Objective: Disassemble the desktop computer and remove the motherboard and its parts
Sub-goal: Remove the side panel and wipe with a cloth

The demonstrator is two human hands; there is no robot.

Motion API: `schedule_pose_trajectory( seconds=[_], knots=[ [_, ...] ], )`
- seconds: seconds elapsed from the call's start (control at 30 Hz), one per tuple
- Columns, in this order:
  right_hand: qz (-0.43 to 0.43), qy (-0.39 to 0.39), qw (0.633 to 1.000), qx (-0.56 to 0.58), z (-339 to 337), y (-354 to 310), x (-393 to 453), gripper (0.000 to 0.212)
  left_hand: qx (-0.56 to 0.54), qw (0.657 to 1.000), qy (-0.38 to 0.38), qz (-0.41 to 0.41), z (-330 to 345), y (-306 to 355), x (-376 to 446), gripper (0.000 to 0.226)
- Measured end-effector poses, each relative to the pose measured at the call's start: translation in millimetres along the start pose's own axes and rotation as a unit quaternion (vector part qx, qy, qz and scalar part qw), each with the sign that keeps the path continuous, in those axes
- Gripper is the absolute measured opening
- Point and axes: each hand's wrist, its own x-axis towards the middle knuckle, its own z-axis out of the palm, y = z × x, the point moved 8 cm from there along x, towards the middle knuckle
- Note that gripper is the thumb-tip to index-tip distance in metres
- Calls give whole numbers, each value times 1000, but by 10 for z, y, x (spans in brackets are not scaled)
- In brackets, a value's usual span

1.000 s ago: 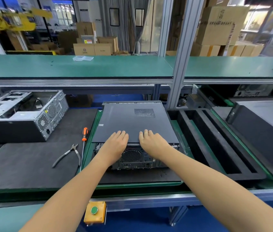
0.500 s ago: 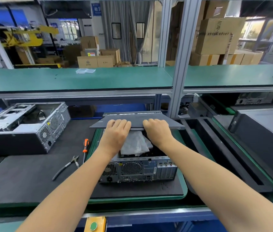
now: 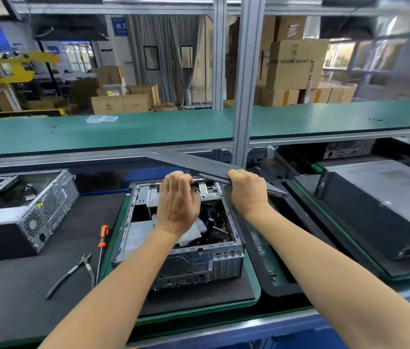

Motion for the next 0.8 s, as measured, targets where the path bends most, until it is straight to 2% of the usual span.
schedule_pose_trajectory(
  seconds=[0.1, 0.17, 0.3, 0.37, 0.47, 0.53, 0.6, 0.67, 0.8],
  knots=[
    [26, 13, 1000, 4, -30, 340, -129, 25, -47, 998, -5, -41, 186, 154, 30, 25],
    [46, 29, 998, 17, -37, 599, -227, 28, -116, 986, -19, -116, 374, 227, 47, 21],
    [105, -8, 994, 3, 59, 1155, -361, 15, -260, 927, -23, -271, 782, 431, 114, 26],
    [125, -14, 992, 8, 81, 1386, -433, 18, -355, 857, -34, -371, 1034, 486, 103, 45],
    [146, -14, 989, 25, 131, 1684, -546, 19, -511, 677, -68, -525, 1461, 602, 58, 71],
    [154, -13, 987, 39, 175, 1858, -614, 20, -583, 581, -97, -559, 1679, 719, 111, 74],
    [155, -8, 986, 52, 226, 2015, -664, 25, -623, 515, -124, -575, 1853, 818, 202, 72],
    [163, -6, 985, 54, 279, 2158, -688, 27, -628, 492, -142, -586, 2019, 848, 292, 59],
    [171, 5, 983, 68, 394, 2413, -649, 32, -606, 507, -161, -591, 2358, 843, 481, 13]
  ],
)
